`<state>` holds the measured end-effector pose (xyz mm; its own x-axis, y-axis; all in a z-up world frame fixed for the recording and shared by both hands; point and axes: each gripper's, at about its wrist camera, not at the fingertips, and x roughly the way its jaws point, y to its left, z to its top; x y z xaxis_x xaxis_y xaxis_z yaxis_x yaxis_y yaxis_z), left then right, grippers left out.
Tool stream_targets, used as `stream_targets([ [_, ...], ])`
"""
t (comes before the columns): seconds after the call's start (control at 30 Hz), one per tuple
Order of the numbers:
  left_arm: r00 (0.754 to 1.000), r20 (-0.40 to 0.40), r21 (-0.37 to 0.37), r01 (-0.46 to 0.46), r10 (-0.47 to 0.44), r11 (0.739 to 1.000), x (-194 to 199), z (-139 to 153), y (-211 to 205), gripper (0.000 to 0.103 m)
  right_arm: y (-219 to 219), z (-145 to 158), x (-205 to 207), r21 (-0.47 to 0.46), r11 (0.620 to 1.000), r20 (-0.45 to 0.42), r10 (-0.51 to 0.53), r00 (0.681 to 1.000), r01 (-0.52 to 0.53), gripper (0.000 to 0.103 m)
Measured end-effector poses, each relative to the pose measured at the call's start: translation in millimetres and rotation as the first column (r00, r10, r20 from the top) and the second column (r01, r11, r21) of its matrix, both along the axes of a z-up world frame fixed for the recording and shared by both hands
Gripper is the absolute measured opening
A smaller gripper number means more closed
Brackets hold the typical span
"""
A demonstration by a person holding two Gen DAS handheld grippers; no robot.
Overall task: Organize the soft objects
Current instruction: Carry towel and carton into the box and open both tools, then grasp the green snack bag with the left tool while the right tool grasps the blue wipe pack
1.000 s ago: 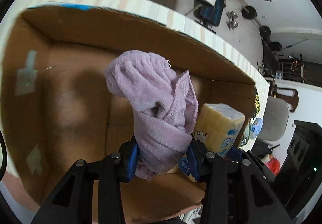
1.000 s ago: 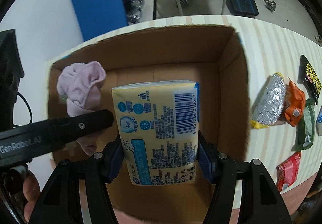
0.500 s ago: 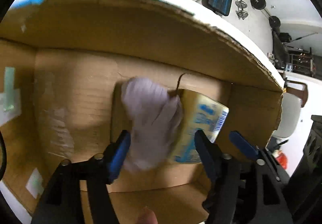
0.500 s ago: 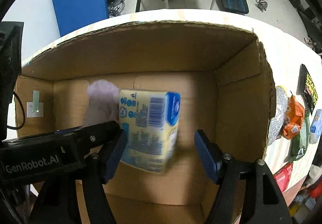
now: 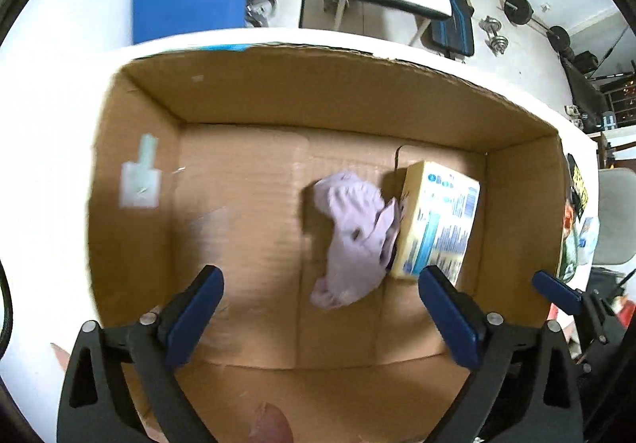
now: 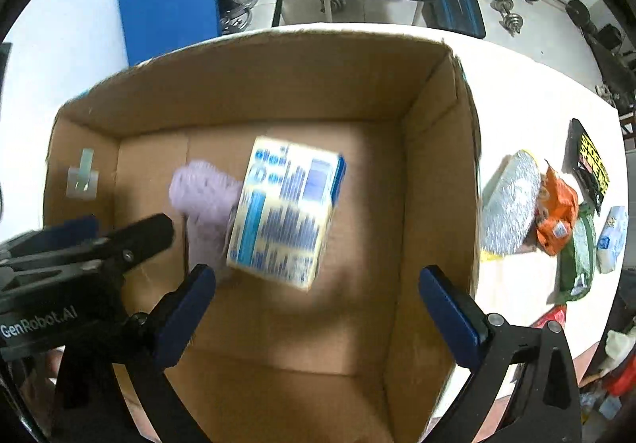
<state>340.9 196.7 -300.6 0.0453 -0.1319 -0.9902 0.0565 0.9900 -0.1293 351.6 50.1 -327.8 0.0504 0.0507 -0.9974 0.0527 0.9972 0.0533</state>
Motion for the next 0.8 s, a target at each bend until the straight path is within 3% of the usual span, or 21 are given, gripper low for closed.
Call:
stream_targets([
  [0.27,0.989,0.145,0.110,-0.005,-0.012,0.994,-63,36,26,0.102,0,24,-63,0.040,0.999,0.046,0.002,0.999,-0.004,0.103],
  [0.37,0.983,0.184,0.116,-0.005,-0.016,0.993,-89,55,30,0.102,-4,46,-84,0.044,0.999,0.084,0.013,0.996,-0.016,0.103],
  [0.53,0.971,0.238,0.121,-0.025,-0.004,0.992,-98,78,4,0.102,-11,82,-112,0.059,0.998,0.156,0.025,0.987,-0.034,0.103],
  [0.8,0.969,0.243,0.091,-0.066,0.042,0.994,-114,109,-13,0.102,-28,116,-135,0.135,0.990,0.199,0.019,0.980,-0.047,0.103],
])
